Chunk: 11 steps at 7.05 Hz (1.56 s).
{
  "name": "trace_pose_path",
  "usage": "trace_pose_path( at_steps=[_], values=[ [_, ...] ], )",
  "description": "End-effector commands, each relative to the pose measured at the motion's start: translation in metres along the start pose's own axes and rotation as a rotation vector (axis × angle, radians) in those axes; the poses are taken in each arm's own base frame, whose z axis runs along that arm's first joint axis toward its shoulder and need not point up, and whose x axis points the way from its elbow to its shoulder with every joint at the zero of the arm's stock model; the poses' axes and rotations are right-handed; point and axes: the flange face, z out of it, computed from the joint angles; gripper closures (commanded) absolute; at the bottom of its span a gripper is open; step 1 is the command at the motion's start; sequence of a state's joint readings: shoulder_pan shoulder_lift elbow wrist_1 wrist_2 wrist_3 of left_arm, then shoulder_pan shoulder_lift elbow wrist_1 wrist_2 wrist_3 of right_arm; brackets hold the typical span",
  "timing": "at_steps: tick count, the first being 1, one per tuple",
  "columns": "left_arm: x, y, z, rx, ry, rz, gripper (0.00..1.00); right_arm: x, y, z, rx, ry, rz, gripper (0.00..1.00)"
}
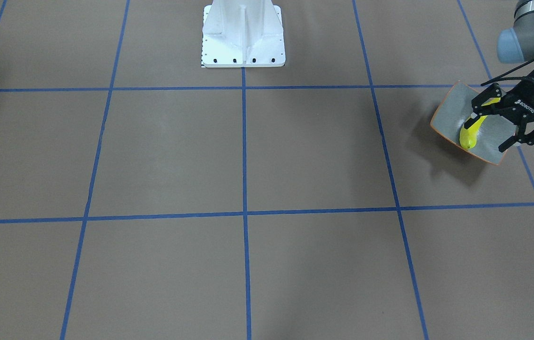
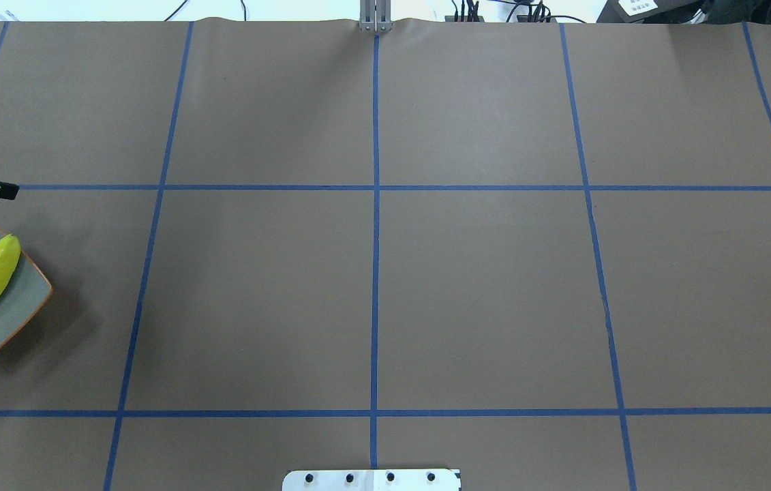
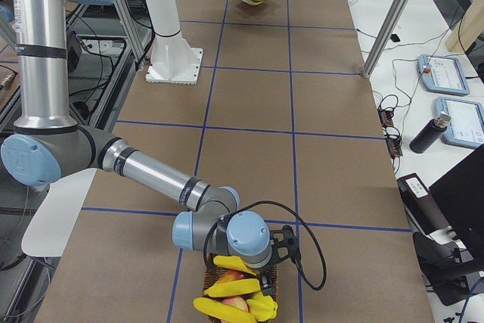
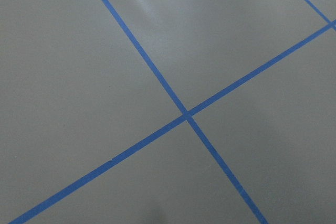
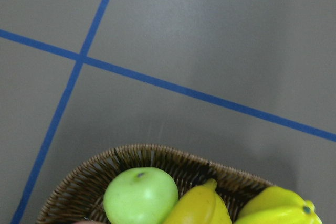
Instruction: Transfer all bananas from basket to plate
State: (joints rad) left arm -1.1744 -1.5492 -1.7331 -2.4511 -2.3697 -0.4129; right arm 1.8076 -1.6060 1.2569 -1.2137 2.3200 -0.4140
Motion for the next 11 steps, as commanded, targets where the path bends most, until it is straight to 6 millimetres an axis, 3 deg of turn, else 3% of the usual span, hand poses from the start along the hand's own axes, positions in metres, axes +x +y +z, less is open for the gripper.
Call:
trace_pose_path(
  at_steps=[1,3,4,7,11],
  values=[
    [0.001,-0.003,-0.001,0.007,0.001,0.004,0.01,0.054,0.046,-0.002,-0.041,0.015,0.147,0.01],
    [0.001,0.003,-0.005,0.01,0.001,0.003,0.01,0.08,0.093,0.014,-0.062,-0.011,0.261,0.02],
    [0.0,0.005,-0.006,0.01,0.0,0.003,0.01,0.082,0.106,0.02,-0.06,-0.033,0.343,0.04],
    [0.0,0.005,-0.007,0.011,-0.001,0.006,0.01,0.087,0.118,0.033,0.005,0.002,0.482,0.05],
    [0.0,0.004,-0.008,0.014,-0.001,0.008,0.01,0.08,0.105,0.038,0.008,-0.001,0.508,0.06]
  ],
)
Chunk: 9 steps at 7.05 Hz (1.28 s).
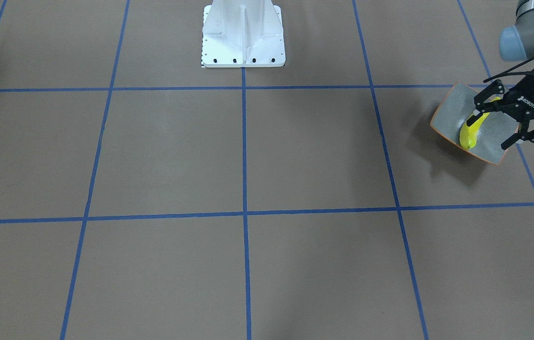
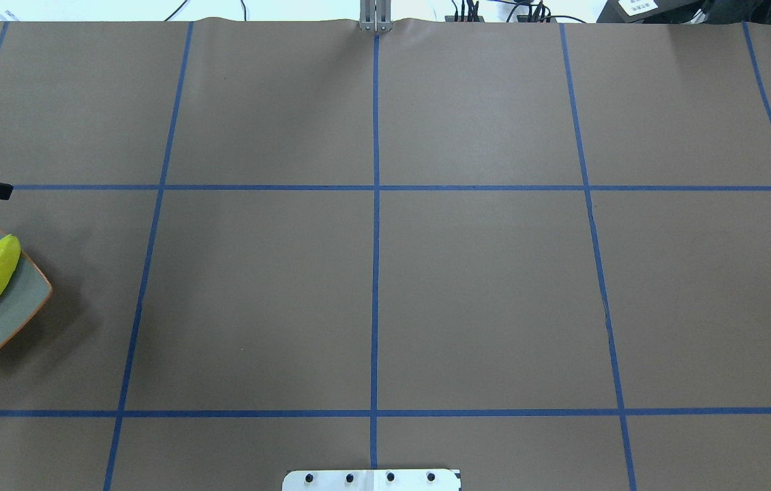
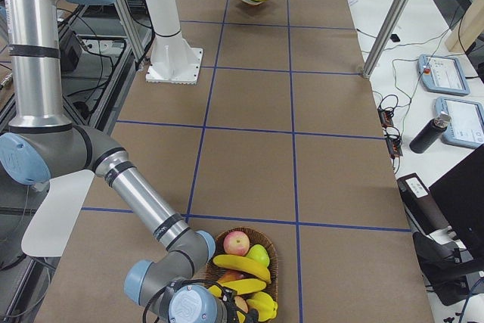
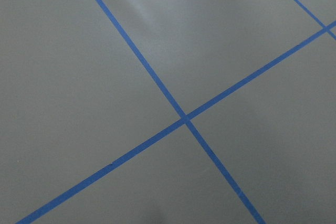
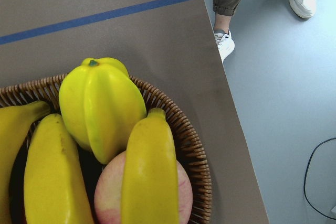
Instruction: Transfer all bananas from basket to plate
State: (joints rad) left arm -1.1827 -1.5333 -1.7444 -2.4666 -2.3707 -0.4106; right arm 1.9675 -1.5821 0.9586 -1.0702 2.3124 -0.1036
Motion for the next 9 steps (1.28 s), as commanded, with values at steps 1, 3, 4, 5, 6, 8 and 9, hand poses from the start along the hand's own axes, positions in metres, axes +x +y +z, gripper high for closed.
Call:
trace_pose_path(
  at_steps=[1,3,4,5,6,8,9],
  values=[
    [0.0,0.0,0.0,0.001,-0.001,0.0,0.01,-0.012,-0.005,0.007,-0.002,0.003,-0.038,0.07],
    [-0.001,-0.002,-0.004,0.008,-0.005,0.001,0.01,-0.026,-0.01,0.018,-0.017,0.014,-0.087,0.17],
    [-0.001,-0.002,-0.004,0.007,-0.003,0.001,0.01,-0.025,-0.009,0.018,-0.018,0.014,-0.086,0.41],
    [-0.002,-0.001,-0.003,0.007,-0.005,0.0,0.01,-0.025,-0.008,0.019,-0.019,0.016,-0.085,0.69],
    [-0.001,-0.002,-0.003,0.007,-0.003,0.001,0.01,-0.023,-0.008,0.019,-0.02,0.029,-0.088,0.96],
    [-0.001,-0.002,-0.003,0.007,-0.003,-0.004,0.01,-0.024,-0.014,0.013,-0.004,0.078,-0.116,1.0],
    [-0.001,-0.001,-0.003,0.006,-0.004,-0.006,0.01,-0.025,-0.015,0.01,0.015,0.085,-0.139,1.0]
  ],
)
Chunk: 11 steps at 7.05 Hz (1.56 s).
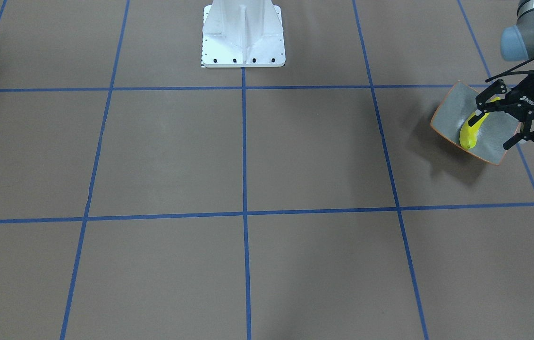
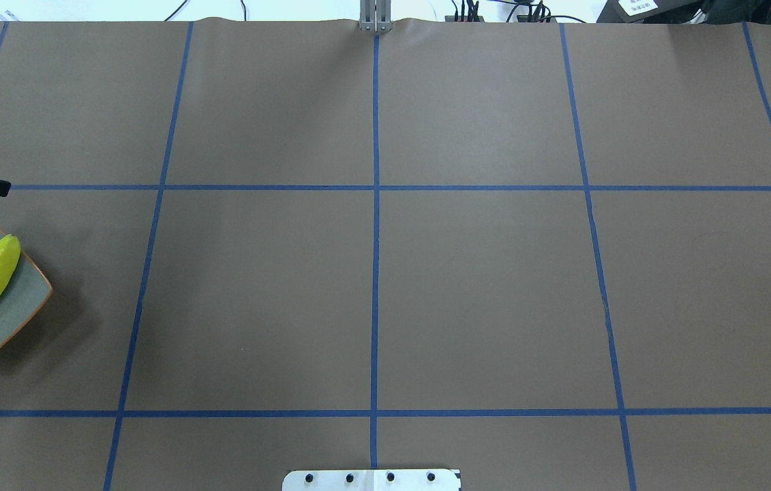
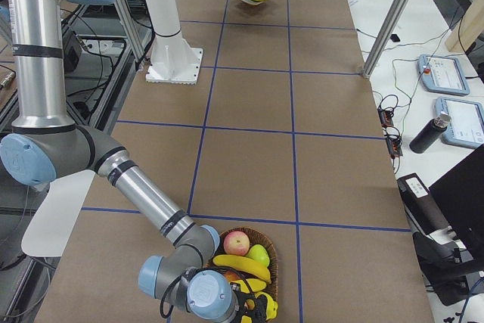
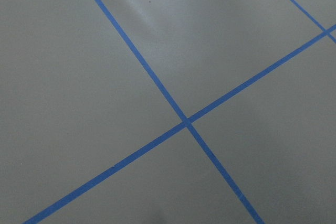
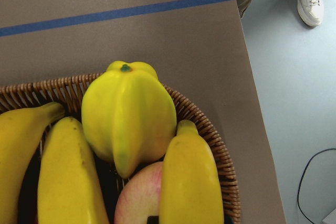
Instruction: Transfer all bananas from basket to plate
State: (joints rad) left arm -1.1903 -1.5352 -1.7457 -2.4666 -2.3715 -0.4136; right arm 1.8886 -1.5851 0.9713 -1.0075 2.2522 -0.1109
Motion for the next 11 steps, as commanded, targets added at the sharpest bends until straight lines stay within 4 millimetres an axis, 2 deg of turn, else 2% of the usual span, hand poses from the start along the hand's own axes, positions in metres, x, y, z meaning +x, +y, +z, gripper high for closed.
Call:
trace_pose_path(
  at_steps=[1,3,4,5,7,8,9,11],
  values=[
    [-0.001,0.001,0.0,-0.003,-0.001,-0.005,0.01,-0.011,-0.016,-0.019,0.052,0.031,-0.066,1.0],
    [-0.003,0.002,0.003,-0.008,-0.002,-0.011,0.01,-0.024,-0.037,-0.06,0.124,0.067,-0.093,1.0],
    [-0.004,0.003,0.004,-0.01,0.0,-0.013,0.01,-0.033,-0.055,-0.09,0.136,0.103,-0.084,1.0],
    [-0.004,0.004,0.005,-0.013,-0.001,-0.016,0.01,-0.041,-0.074,-0.128,0.172,0.116,-0.073,1.0],
    [-0.001,-0.001,0.007,-0.01,0.003,-0.012,0.01,-0.074,-0.094,-0.181,0.188,0.115,-0.056,1.0],
    [0.002,-0.009,0.009,-0.009,0.006,-0.01,0.01,-0.092,-0.101,-0.178,0.187,0.071,-0.04,1.0],
    [0.007,-0.034,0.014,0.008,0.013,0.002,0.01,-0.136,-0.116,-0.167,0.173,-0.031,-0.005,1.0],
    [0.041,-0.097,0.01,0.08,0.057,-0.117,0.01,-0.233,-0.131,-0.164,0.186,-0.115,0.054,1.0]
  ],
)
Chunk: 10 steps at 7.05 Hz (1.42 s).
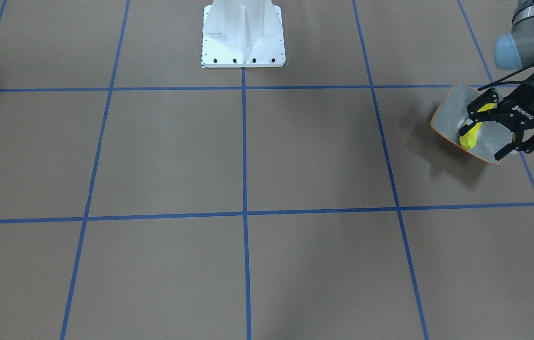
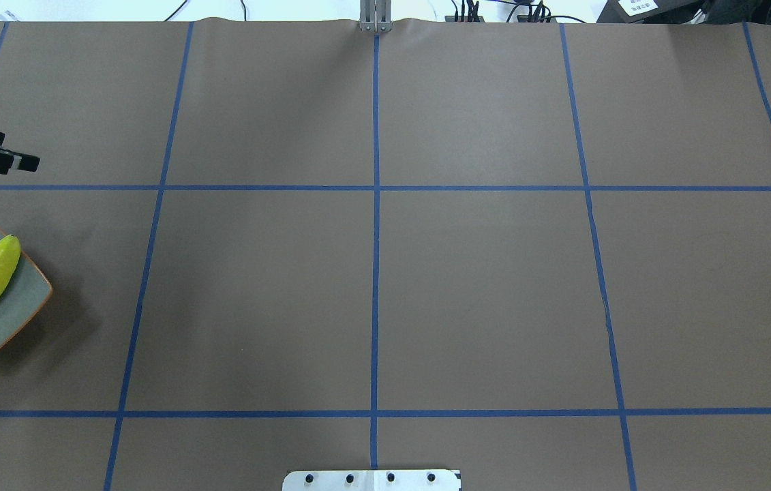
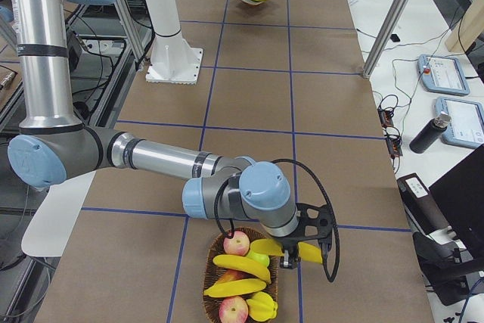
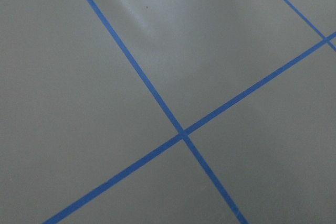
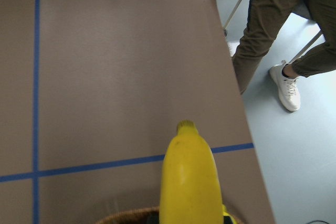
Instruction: Transfer all bananas from basket to plate
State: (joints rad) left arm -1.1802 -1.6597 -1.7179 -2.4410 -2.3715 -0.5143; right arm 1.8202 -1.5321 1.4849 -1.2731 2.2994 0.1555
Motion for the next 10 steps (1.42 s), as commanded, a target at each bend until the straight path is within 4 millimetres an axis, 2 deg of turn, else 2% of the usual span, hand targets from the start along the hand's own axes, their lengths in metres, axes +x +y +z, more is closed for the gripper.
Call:
trace_pose_path(
  at_steps=[1,3,4,5,6,7,8,9,10],
  values=[
    [0.05,-0.068,-0.002,0.075,0.07,-0.126,0.01,-0.097,-0.003,0.024,0.005,-0.122,0.043,1.0],
    [0.119,-0.104,0.003,0.093,0.173,-0.191,0.01,-0.204,0.01,0.056,0.007,-0.293,0.122,1.0],
    [0.163,-0.12,0.015,0.079,0.24,-0.232,0.01,-0.25,0.015,0.059,0.006,-0.384,0.201,1.0],
    [0.192,-0.135,0.019,0.074,0.285,-0.268,0.01,-0.287,0.015,0.055,-0.003,-0.46,0.267,1.0],
    [0.223,-0.147,0.026,0.067,0.328,-0.295,0.01,-0.343,0.015,0.043,-0.026,-0.53,0.332,1.0],
    [0.265,-0.156,0.044,0.096,0.357,-0.32,0.01,-0.412,0.019,0.026,-0.042,-0.596,0.389,1.0],
    [0.316,-0.154,0.072,0.124,0.388,-0.334,0.01,-0.475,0.027,0.014,-0.048,-0.656,0.425,1.0],
    [0.348,-0.15,0.089,0.157,0.4,-0.334,0.01,-0.523,0.032,0.004,-0.057,-0.703,0.424,1.0],
    [0.359,-0.148,0.094,0.159,0.406,-0.333,0.01,-0.552,0.042,-0.007,-0.077,-0.74,0.396,1.0]
  ],
)
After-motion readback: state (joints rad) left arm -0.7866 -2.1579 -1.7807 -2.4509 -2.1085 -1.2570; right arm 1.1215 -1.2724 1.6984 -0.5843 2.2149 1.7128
